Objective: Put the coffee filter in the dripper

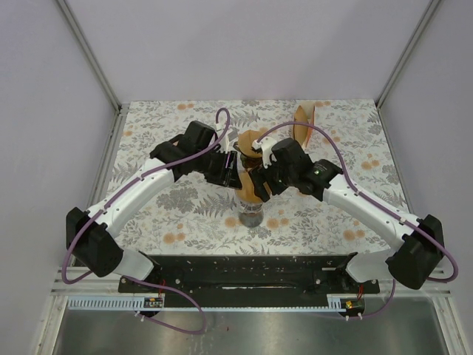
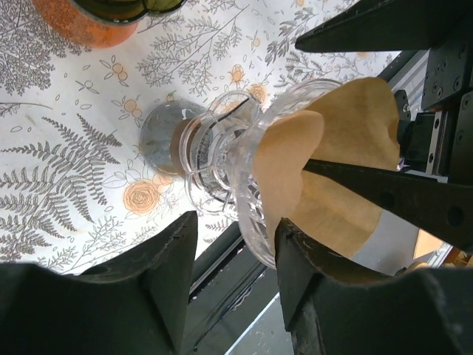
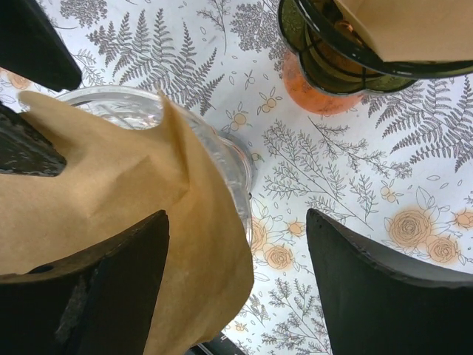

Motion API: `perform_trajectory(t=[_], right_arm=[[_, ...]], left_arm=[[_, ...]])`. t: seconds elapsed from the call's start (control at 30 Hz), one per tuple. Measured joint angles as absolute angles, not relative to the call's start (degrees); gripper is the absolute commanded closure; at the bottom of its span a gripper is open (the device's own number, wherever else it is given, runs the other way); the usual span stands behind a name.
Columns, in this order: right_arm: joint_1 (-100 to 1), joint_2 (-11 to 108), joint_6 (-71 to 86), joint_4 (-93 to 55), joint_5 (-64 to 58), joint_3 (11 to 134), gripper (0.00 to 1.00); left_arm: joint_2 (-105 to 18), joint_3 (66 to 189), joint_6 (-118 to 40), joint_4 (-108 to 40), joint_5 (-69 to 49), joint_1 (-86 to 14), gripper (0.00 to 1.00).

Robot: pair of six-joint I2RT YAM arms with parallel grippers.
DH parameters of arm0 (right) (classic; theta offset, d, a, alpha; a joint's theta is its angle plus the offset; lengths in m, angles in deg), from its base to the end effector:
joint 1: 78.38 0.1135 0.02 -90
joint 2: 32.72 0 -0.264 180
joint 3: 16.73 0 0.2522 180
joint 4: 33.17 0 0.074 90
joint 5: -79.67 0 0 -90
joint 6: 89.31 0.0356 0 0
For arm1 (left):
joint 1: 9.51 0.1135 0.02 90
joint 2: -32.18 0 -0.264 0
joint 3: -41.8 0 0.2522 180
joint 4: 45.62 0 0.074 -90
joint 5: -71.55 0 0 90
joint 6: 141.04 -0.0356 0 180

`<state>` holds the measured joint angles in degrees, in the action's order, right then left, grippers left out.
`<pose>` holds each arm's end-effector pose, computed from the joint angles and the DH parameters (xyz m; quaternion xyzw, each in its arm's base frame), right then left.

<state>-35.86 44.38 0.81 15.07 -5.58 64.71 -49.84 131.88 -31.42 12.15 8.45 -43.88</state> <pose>0.2128 0.1991 0.3140 -0.3476 0.8513 0.1778 0.3506 0.2397 -0.1835 0.3296 0.1966 0.8952 -0.3466 0.1993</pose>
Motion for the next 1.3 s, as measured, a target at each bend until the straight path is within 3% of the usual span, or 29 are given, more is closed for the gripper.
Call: perform_trajectory(t=[0.37, 0.63, 1.3], right_arm=[[-35.9, 46.06, 2.58, 13.04, -6.3, 63.62, 0.2], [-35.9, 47.72, 2.6, 13.48, -6.12, 64.73, 0.2], [-35.9, 45.87, 2.45, 16.82, -4.18, 70.76, 0.18]], left_arm=[[-49.84, 131.15, -32.14, 12.17, 7.81, -43.88, 0.51], [-49.84, 131.99, -32.43, 12.45, 7.94, -43.88, 0.38], [-49.84, 137.34, -33.5, 13.11, 9.21, -43.64, 0.22]])
